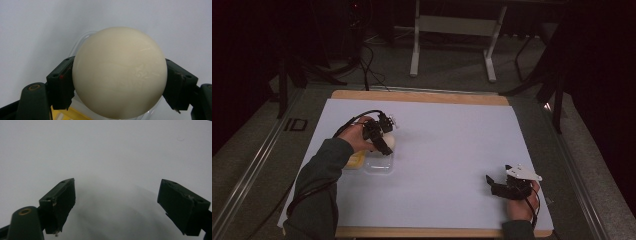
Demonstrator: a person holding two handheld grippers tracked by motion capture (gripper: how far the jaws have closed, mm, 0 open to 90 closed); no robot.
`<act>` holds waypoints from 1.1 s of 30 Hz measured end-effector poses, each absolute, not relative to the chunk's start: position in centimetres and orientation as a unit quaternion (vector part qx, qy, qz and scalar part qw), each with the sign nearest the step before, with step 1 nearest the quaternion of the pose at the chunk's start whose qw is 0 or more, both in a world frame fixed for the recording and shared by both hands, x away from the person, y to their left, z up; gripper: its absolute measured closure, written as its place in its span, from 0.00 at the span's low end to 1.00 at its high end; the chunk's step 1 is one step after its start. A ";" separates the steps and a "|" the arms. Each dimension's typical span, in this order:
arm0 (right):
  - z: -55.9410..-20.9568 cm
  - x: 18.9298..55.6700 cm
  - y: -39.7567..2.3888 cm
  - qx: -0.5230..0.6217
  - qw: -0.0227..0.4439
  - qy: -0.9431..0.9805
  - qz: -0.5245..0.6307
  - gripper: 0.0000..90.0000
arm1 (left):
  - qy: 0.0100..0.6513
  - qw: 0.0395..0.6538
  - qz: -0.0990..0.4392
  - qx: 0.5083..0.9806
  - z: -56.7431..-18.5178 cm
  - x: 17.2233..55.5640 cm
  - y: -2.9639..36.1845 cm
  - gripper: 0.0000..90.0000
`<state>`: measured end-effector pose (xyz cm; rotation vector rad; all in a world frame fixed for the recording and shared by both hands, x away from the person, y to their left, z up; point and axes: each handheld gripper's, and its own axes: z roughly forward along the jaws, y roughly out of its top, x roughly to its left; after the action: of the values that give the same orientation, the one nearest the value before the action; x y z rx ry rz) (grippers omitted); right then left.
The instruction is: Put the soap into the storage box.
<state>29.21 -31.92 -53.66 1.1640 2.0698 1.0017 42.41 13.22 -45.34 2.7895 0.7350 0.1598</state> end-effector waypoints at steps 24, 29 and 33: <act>-53.7 29.2 -31.9 0.433 0.278 0.772 0.373 0.16 | 0.286 0.111 0.060 0.950 -45.6 42.4 15.7 0.26; -53.7 29.2 -31.9 0.433 0.278 0.772 0.373 0.17 | 0.292 0.113 0.063 0.948 -45.5 42.4 16.3 0.26; -53.7 29.2 -31.9 0.433 0.278 0.772 0.373 0.17 | 0.295 0.109 0.065 0.947 -45.3 42.3 16.8 0.26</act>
<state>29.22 -31.90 -53.67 1.1621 2.0722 1.0012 42.34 16.81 -45.28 2.7837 0.8683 0.1906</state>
